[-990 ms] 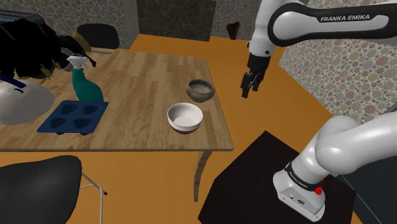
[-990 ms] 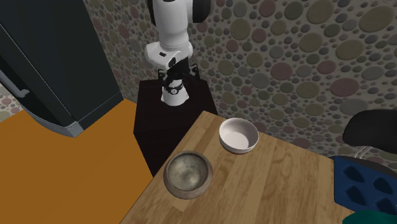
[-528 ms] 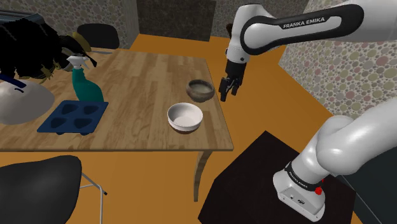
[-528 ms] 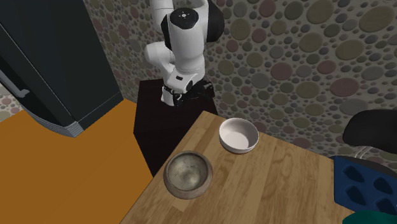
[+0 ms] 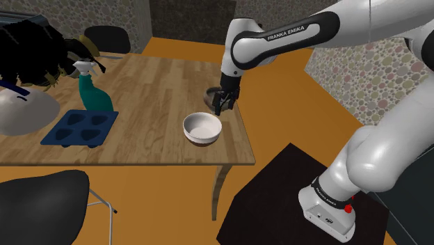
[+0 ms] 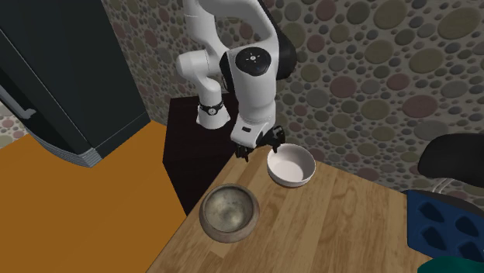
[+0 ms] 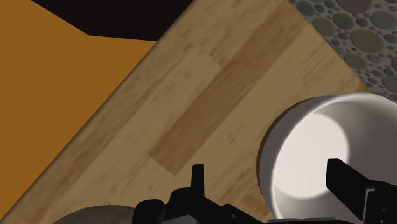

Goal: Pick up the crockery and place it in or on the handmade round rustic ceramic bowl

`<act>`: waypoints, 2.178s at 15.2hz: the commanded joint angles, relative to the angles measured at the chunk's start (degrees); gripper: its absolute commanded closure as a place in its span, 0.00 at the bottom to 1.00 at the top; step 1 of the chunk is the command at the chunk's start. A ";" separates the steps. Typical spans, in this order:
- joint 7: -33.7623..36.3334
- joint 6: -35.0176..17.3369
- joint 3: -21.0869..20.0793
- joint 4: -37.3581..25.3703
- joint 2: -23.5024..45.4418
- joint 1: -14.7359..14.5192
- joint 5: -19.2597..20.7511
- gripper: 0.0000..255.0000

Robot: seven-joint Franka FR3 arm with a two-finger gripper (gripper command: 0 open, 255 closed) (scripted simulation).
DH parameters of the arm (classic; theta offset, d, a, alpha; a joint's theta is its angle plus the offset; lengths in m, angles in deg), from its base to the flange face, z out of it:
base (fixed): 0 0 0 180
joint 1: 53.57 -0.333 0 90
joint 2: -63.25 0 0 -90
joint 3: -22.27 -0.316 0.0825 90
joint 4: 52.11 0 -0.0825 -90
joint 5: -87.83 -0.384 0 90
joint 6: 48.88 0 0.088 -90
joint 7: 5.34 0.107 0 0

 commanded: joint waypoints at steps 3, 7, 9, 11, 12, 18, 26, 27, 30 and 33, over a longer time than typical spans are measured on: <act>-0.14 -2.12 -0.67 -4.59 5.91 -0.70 -1.08 0.00; -0.27 -5.11 -0.92 -2.89 7.17 -0.96 -1.35 0.00; -0.34 -6.61 -1.05 -2.11 7.87 -1.10 -1.49 0.00; -0.40 -7.78 -1.15 -1.53 8.44 -1.20 -1.60 0.00; -0.40 -7.78 -1.15 -1.53 8.45 -1.20 -1.60 0.00; -0.39 -7.78 -1.15 -1.54 8.45 -1.20 -1.60 0.00; -0.40 -7.78 -1.15 -1.53 8.44 -1.20 -1.60 1.00; -0.39 -7.77 -1.15 -1.53 8.43 -1.20 -1.60 1.00; -0.15 -6.33 -1.12 -2.15 7.60 -1.17 -1.48 1.00; 0.22 -4.15 -1.07 -3.20 6.44 -1.12 -1.31 1.00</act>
